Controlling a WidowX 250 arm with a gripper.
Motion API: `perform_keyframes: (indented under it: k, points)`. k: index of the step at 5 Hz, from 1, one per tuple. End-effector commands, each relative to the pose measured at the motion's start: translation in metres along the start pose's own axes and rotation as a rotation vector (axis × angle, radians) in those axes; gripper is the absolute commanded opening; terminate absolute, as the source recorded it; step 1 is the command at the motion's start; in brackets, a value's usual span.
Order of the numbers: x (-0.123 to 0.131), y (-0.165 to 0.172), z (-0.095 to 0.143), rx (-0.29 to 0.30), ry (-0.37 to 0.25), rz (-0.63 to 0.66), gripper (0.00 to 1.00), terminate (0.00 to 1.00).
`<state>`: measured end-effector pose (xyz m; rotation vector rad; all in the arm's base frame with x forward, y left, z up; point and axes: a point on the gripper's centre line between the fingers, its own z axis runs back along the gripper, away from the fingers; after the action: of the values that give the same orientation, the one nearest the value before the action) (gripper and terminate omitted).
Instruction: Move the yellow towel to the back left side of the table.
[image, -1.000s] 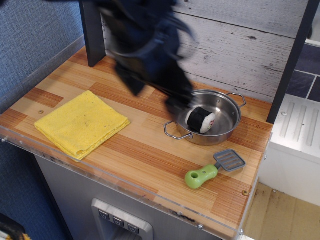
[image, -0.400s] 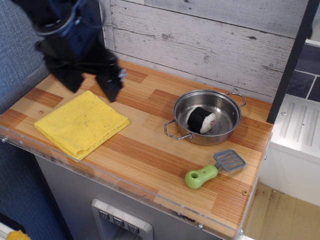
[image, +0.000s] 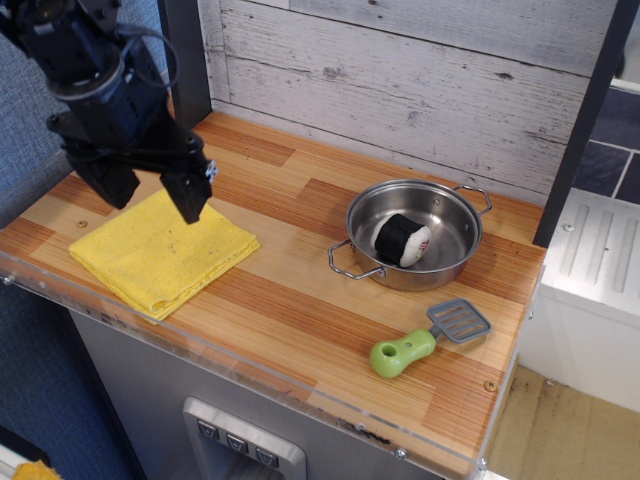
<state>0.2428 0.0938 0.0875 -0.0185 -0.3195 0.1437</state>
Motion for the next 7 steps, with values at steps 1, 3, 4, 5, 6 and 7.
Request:
perform_keyframes:
  k: [1, 3, 4, 5, 6, 7]
  points:
    - [-0.004, 0.012, -0.013, 0.078, 0.019, -0.030, 1.00, 0.00]
    - [-0.011, 0.029, -0.037, 0.123, 0.080, -0.019, 1.00, 0.00]
    - [-0.009, 0.037, -0.046, 0.135, 0.101, -0.014, 1.00, 0.00]
    - [-0.013, 0.038, -0.057, 0.142, 0.132, -0.019, 1.00, 0.00]
    - [-0.016, 0.036, -0.067, 0.142, 0.158, -0.031, 1.00, 0.00]
    - [-0.013, 0.031, -0.072, 0.135, 0.164, -0.039, 1.00, 0.00]
